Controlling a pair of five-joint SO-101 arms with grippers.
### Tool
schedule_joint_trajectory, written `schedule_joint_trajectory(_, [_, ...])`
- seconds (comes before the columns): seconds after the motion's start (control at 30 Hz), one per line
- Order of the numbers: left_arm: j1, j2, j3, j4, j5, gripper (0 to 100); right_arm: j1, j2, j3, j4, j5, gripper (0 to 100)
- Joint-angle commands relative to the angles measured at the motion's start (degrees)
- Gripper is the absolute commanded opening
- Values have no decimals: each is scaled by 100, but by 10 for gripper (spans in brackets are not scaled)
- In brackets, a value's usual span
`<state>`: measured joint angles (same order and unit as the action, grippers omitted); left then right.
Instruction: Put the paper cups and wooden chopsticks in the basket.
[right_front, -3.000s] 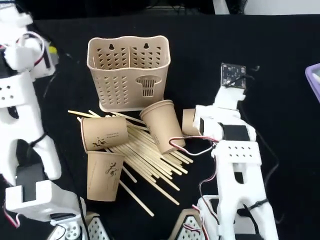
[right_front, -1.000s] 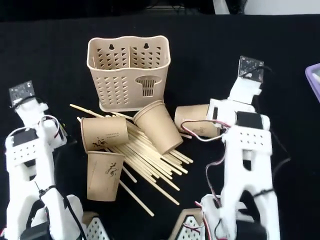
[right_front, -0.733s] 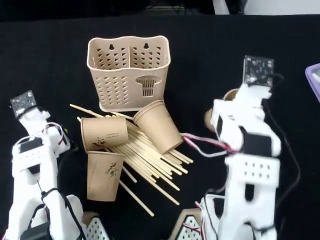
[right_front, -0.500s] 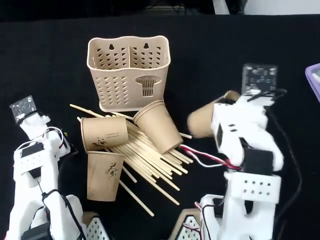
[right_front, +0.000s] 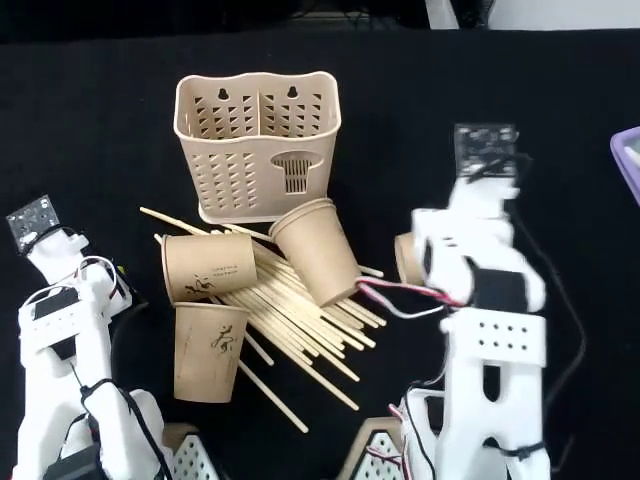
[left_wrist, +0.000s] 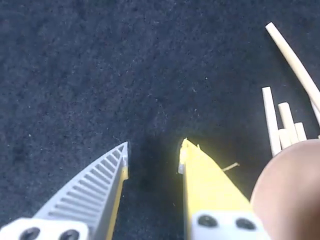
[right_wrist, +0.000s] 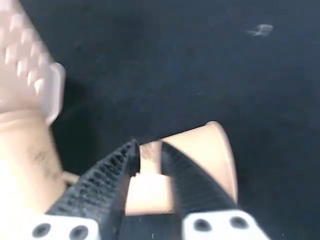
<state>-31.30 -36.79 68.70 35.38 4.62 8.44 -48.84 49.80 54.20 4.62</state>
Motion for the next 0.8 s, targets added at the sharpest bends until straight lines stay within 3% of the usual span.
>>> schedule_joint_trajectory(0.0, [-66, -141, -48, -97, 70, 170, 396, 31, -347, 62, -281, 193])
schedule_joint_trajectory(0.37, [-75, -132, -48, -97, 70, 170, 862, 2316, -1982, 738, -519, 198])
schedule_joint_trajectory(0.77, [-75, -132, -48, -97, 70, 170, 1020, 3231, -2308, 809, -475, 194])
